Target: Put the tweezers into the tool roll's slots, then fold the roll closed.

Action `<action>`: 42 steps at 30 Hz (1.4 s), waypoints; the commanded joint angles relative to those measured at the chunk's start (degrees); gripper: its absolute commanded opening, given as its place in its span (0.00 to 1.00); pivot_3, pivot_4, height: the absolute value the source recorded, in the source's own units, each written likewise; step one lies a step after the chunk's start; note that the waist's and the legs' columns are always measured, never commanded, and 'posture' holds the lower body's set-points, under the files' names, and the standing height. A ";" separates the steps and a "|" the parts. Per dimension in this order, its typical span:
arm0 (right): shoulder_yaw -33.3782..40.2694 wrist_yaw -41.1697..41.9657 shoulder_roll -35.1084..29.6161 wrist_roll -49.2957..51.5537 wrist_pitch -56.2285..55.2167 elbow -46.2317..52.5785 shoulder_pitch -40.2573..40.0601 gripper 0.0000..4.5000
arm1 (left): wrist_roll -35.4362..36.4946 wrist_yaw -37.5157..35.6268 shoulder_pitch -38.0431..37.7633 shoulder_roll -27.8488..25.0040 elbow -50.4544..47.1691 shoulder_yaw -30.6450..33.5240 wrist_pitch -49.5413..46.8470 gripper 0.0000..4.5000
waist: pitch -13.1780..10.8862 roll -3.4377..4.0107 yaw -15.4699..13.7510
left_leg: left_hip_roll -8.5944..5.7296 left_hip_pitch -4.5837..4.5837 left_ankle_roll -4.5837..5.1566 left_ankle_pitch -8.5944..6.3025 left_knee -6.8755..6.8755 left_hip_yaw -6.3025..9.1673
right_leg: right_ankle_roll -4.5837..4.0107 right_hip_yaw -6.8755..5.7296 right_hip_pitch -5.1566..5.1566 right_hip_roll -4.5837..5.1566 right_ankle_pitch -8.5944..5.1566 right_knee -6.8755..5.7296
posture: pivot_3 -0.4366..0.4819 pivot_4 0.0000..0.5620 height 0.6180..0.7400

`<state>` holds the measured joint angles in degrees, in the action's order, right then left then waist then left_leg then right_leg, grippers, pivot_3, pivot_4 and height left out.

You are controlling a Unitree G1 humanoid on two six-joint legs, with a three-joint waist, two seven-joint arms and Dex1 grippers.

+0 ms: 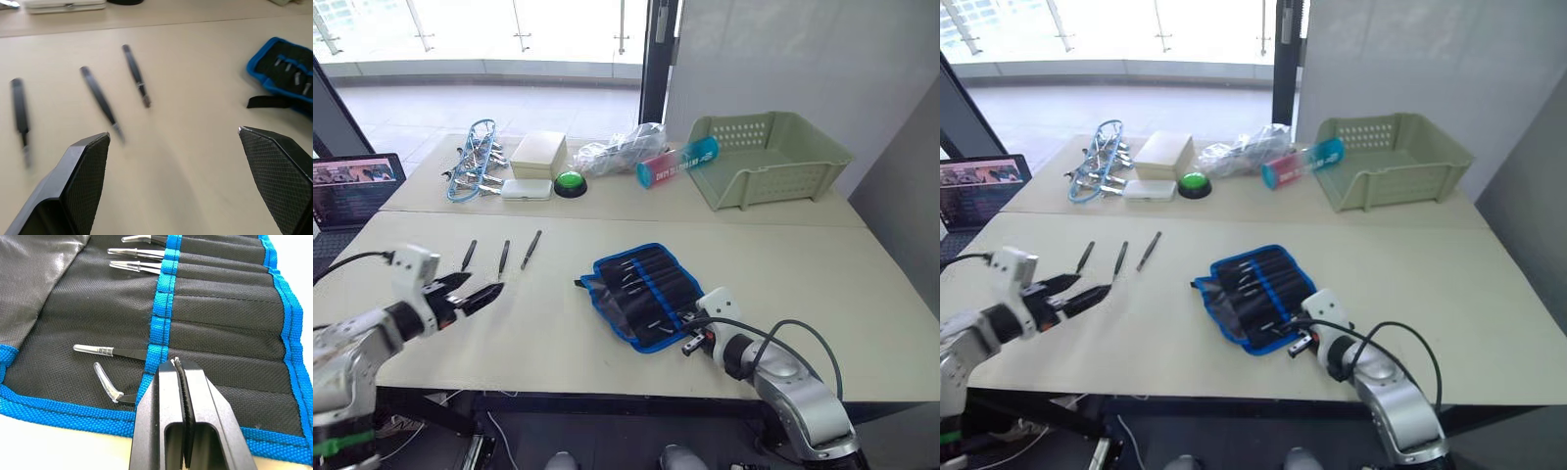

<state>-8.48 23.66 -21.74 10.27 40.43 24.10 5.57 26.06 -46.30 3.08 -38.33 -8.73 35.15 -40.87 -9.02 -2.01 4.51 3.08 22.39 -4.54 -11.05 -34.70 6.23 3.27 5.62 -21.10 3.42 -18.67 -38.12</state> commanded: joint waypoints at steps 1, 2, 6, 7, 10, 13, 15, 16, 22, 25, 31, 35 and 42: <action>-1.42 1.45 -0.47 0.48 1.52 -1.63 -0.71 0.00 | 0.91 0.75 -5.75 0.12 -3.82 5.63 4.51 0.99 | 0.01 -0.03 -0.18 | 0.00 0.00 0.00 0.00 0.01 0.00 | 0.00 0.01 0.00 0.00 0.00 0.02 | 0.48 0.27 1.00; -1.49 1.72 -0.58 0.60 1.54 -1.68 -0.61 0.00 | 0.78 0.78 -7.42 0.27 -3.83 6.43 5.92 0.99 | 0.00 -0.03 -0.31 | 0.00 -0.01 0.00 0.00 0.01 0.00 | 0.00 0.01 0.00 0.00 0.00 0.02 | 0.48 0.27 1.00; -2.27 2.90 -1.07 0.47 1.52 -2.34 0.24 0.00 | 1.16 2.77 -11.31 0.91 -0.80 10.58 8.91 0.99 | -0.01 -0.07 -0.40 | 0.01 -0.04 -0.01 0.00 0.02 -0.01 | -0.02 0.01 0.00 0.00 0.00 0.03 | 0.48 0.27 1.00; -2.34 2.95 -1.07 0.43 1.52 -2.27 0.19 0.00 | 1.22 2.83 -12.01 0.90 -0.35 10.87 9.53 0.99 | -0.01 -0.07 -0.39 | 0.01 -0.04 -0.01 0.00 0.02 -0.01 | -0.03 0.01 0.00 0.00 0.00 0.03 | 0.48 0.27 1.00; -2.37 3.15 -1.00 0.49 1.66 -2.21 0.40 0.00 | -0.38 3.30 -14.12 1.00 3.29 10.63 13.35 0.99 | -0.01 -0.08 -0.31 | 0.01 -0.04 -0.01 -0.01 0.03 -0.03 | -0.03 0.02 0.00 -0.01 0.00 0.04 | 0.48 0.27 1.00; -2.33 3.32 -1.05 0.50 1.69 -2.21 0.51 0.00 | -0.61 4.01 -14.66 0.98 5.37 9.90 15.66 0.99 | -0.03 -0.08 -0.33 | 0.02 -0.06 -0.01 -0.01 0.06 -0.04 | -0.05 0.02 -0.01 -0.01 0.00 0.04 | 0.48 0.27 1.00; -2.26 3.35 -1.11 0.50 1.68 -2.13 0.41 0.00 | -0.59 4.45 -14.39 0.91 6.19 9.23 16.59 0.99 | -0.08 -0.14 -0.37 | 0.02 -0.06 -0.01 -0.01 0.07 -0.04 | -0.05 0.02 -0.02 -0.01 -0.01 0.04 | 0.48 0.27 1.00; -2.25 3.34 -1.12 0.49 1.69 -2.10 0.42 0.00 | -0.59 4.81 -13.87 0.79 6.66 8.72 16.73 0.99 | -0.09 -0.17 -0.38 | 0.02 -0.06 -0.01 -0.01 0.07 -0.04 | -0.05 0.02 -0.02 -0.01 -0.01 0.04 | 0.48 0.27 1.00; -2.27 2.78 -0.59 0.40 1.73 -2.00 0.38 0.00 | -3.55 8.09 -5.43 -0.10 13.91 1.82 18.83 0.99 | -0.12 -0.23 -0.51 | 0.03 -0.05 -0.01 -0.01 0.08 -0.04 | -0.05 0.00 -0.02 -0.02 0.00 0.04 | 0.48 0.27 1.00; -2.36 2.38 -0.12 0.40 1.89 -1.70 0.40 0.00 | -6.19 9.72 0.93 -0.02 19.68 -2.87 20.68 0.99 | -0.10 -0.29 -0.40 | 0.02 -0.06 -0.01 0.00 0.08 -0.03 | -0.05 -0.01 -0.03 -0.02 0.00 0.02 | 0.48 0.27 1.00; -2.08 1.84 0.43 0.21 1.98 -1.55 0.18 0.00 | -13.61 14.00 14.94 -0.28 37.51 -11.57 27.68 0.99 | 0.02 -0.48 -0.40 | 0.02 -0.06 0.00 0.00 0.11 -0.03 | -0.06 -0.01 -0.06 -0.04 0.01 0.01 | 0.48 0.27 1.00; -2.27 1.69 0.58 0.18 1.97 -1.46 0.24 0.00 | -17.30 16.79 24.16 0.45 50.69 -15.58 32.43 0.99 | 0.07 -0.43 -0.66 | 0.00 -0.08 0.00 0.00 0.08 -0.03 | -0.05 -0.03 0.01 -0.03 0.01 -0.02 | 0.48 0.27 1.00; -1.87 1.59 0.38 0.18 2.07 -1.28 0.54 0.00 | -21.51 17.38 34.23 2.59 67.21 -20.75 38.88 0.99 | 0.21 -0.06 -0.97 | -0.04 -0.13 0.00 0.01 0.03 -0.02 | -0.02 -0.05 0.09 -0.01 0.01 -0.05 | 0.48 0.27 1.00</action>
<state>-8.27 24.73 -21.67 10.18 40.73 23.18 6.39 6.62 -29.50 37.02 -37.30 54.78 16.87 -2.61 -8.80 -2.07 3.54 3.03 22.26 -4.54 -11.04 -34.69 6.21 3.26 5.56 -21.00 3.41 -18.66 -38.17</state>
